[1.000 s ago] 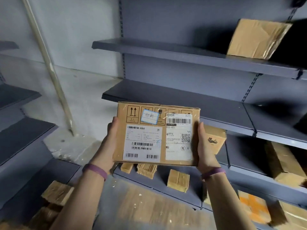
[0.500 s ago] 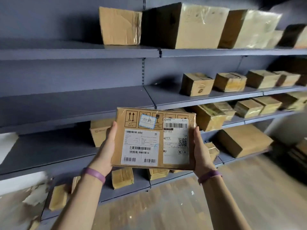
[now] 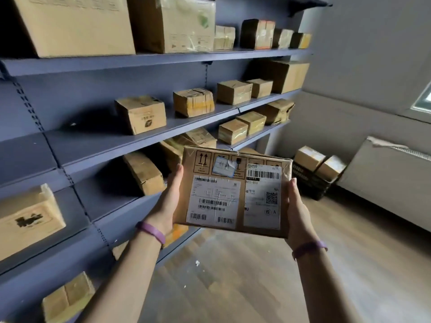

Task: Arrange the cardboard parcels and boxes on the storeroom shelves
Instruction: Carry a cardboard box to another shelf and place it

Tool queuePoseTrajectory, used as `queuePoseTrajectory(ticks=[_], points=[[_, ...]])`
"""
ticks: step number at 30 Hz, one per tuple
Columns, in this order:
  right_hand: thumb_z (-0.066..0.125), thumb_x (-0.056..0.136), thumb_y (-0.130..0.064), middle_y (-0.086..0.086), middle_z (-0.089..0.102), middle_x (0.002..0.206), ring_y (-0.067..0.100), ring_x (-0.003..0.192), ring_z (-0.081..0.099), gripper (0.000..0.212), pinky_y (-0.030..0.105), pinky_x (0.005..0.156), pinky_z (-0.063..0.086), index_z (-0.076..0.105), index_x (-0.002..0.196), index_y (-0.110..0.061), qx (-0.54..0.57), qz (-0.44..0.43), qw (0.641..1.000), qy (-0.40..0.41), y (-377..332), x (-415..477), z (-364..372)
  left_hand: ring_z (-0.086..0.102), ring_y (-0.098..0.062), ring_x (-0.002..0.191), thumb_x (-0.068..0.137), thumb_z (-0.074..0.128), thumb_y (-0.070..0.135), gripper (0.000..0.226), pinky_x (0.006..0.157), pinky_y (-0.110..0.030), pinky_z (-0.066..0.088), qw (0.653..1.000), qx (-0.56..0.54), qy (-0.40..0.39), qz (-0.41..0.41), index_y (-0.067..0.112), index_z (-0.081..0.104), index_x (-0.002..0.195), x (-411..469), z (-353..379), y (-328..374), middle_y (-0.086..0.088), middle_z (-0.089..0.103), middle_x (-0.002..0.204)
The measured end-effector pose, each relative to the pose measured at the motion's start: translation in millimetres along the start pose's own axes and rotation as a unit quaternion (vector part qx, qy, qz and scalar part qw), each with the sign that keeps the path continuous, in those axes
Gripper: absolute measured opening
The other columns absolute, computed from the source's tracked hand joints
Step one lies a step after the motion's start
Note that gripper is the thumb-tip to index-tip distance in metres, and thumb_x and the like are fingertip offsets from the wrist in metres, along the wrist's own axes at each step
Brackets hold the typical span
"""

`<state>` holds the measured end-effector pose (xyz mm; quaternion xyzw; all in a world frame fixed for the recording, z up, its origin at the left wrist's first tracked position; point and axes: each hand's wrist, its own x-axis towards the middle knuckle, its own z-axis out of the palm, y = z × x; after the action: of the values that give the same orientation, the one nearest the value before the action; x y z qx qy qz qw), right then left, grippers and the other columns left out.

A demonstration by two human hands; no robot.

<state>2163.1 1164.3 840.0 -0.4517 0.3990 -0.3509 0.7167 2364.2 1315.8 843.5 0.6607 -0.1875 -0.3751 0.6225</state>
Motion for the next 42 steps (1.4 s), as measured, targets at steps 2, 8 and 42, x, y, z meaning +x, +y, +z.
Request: queuePoseTrajectory(ticks=[2,8,42], points=[[0.043,0.092,-0.067,-0.001,0.077,0.099,0.025,0.096,0.072,0.048,0.051,0.091,0.055,0.071,0.101,-0.029,0.005,-0.009,1.0,0.026,-12.4,17.5,-31.7,0.064,-0.018,0.112,0.09,0.022,0.078,0.068,0.077,-0.032,0.05,1.0,0.005,-0.023,-0.004,0.04,0.059,0.134,22.5,39.8,1.8,0.006,0.069,0.124],[0.039,0.095,-0.065,0.0,0.078,0.098,0.021,0.087,0.075,0.05,0.047,0.085,0.057,0.071,0.102,-0.027,0.02,-0.018,0.995,0.096,-36.9,62.5,-100.3,0.064,-0.021,0.111,0.092,0.025,0.074,0.059,0.097,-0.046,0.049,0.995,0.012,-0.102,-0.001,0.041,0.068,0.114,82.9,132.8,8.0,0.003,0.07,0.122],[0.037,0.099,-0.059,0.0,0.078,0.098,0.02,0.089,0.075,0.049,0.046,0.079,0.059,0.067,0.115,-0.024,0.093,-0.057,0.965,0.238,-188.4,564.9,-222.4,0.035,-0.025,0.145,0.062,0.035,0.103,0.098,0.114,-0.062,0.031,0.956,0.06,-0.286,-0.006,0.053,0.037,0.146,626.4,464.3,83.8,0.008,0.038,0.159]])
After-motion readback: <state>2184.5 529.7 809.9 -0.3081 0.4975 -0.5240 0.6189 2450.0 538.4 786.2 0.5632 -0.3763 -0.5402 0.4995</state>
